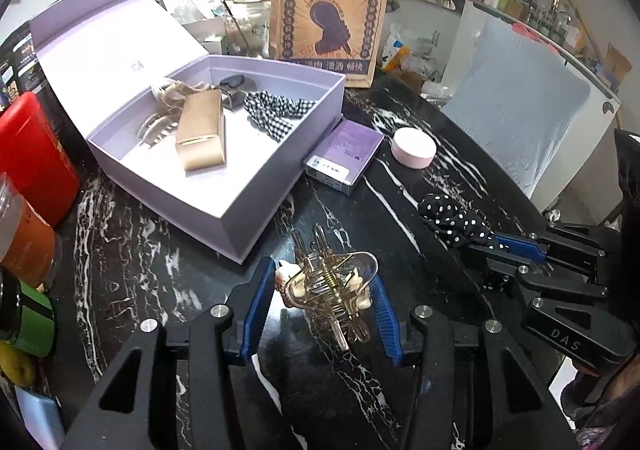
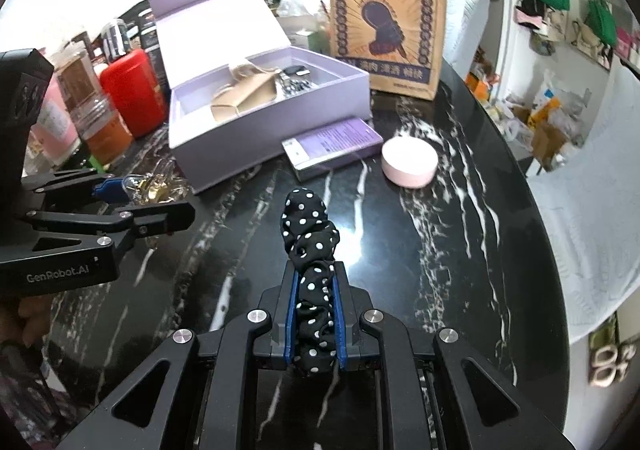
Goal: Organize rigid objects
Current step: 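Lift and carry the gold clip and polka-dot scrunchie with both tools over the lavender box, then open the left tool dropping the gold clip while the right tool releases the scrunchie, then withdraw both tools from the box toward the pink compact and purple card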
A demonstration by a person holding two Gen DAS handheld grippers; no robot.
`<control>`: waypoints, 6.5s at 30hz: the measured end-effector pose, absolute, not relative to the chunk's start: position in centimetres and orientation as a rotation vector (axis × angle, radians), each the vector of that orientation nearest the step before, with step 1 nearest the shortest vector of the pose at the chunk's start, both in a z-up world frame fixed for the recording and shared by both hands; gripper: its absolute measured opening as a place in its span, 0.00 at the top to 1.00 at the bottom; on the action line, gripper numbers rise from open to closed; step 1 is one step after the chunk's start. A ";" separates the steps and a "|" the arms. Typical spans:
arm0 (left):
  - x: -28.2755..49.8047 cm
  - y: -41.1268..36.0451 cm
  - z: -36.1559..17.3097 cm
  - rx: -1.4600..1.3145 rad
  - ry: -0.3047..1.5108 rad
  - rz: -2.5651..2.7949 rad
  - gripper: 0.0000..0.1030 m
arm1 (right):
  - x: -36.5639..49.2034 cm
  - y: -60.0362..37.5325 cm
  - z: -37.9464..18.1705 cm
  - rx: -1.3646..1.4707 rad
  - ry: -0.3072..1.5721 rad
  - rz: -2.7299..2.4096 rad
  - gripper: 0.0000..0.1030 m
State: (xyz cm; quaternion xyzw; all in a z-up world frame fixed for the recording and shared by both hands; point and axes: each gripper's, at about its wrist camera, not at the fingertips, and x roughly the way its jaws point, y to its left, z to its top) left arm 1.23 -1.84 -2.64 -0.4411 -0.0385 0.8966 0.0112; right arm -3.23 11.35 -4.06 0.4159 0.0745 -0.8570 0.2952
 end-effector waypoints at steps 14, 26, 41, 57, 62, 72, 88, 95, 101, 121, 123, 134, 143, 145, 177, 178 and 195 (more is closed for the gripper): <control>0.9 -3.4 0.9 -1.280 -0.149 2.871 0.54 | -3.8 9.5 -0.1 0.987 0.253 -2.266 0.86; -0.7 -4.6 3.0 -1.206 -0.147 2.928 0.54 | -5.6 8.7 2.1 0.933 0.244 -2.261 0.86; -3.4 -6.7 3.8 -1.159 -0.173 2.955 0.54 | -8.6 7.2 3.0 0.917 0.233 -2.255 0.86; -6.7 -9.8 4.9 -1.103 -0.187 3.023 0.54 | -12.0 4.9 4.2 0.876 0.233 -2.229 0.85; -7.7 -10.8 5.5 -1.088 -0.193 3.045 0.54 | -13.4 4.2 5.0 0.846 0.226 -2.222 0.85; -10.3 -12.1 5.8 -1.076 -0.165 3.140 0.54 | -16.2 2.2 4.3 0.854 0.225 -2.253 0.85; -13.6 -14.6 3.5 -1.197 -0.145 3.135 0.54 | -19.2 0.4 2.9 0.903 0.225 -2.254 0.85; -14.6 -15.5 1.7 -1.287 -0.140 3.116 0.54 | -20.2 -0.2 1.7 0.951 0.194 -2.264 0.85; -15.6 -16.1 0.2 -1.368 -0.132 3.105 0.54 | -21.0 -0.7 0.2 1.007 0.216 -2.255 0.85; -17.1 -17.1 -3.4 -1.568 -0.131 3.067 0.54 | -22.4 -2.1 -2.3 1.086 0.310 -2.260 0.85; -17.1 -17.4 -3.5 -1.578 -0.135 3.069 0.54 | -22.4 -2.2 -2.6 1.097 0.316 -2.253 0.85; -17.4 -17.8 -4.8 -1.668 -0.116 3.029 0.54 | -22.2 -3.4 -4.1 1.133 0.396 -2.234 0.83; -17.5 -18.3 -5.8 -1.713 -0.131 2.994 0.54 | -21.7 -4.2 -4.2 1.147 0.420 -2.206 0.70; -17.6 -18.5 -6.0 -1.711 -0.138 2.989 0.54 | -21.5 -4.4 -4.1 1.143 0.425 -2.201 0.61; -15.6 -16.7 -2.9 -1.658 -0.116 2.978 0.24 | -20.2 -2.2 0.3 1.076 0.351 -2.309 0.46; -15.6 -16.8 -2.6 -1.650 -0.118 2.983 0.24 | -20.1 -2.4 0.5 1.066 0.355 -2.315 0.46; -12.2 -15.7 3.2 -1.439 -0.199 3.059 0.24 | -18.7 0.8 5.4 0.966 0.266 -2.430 0.23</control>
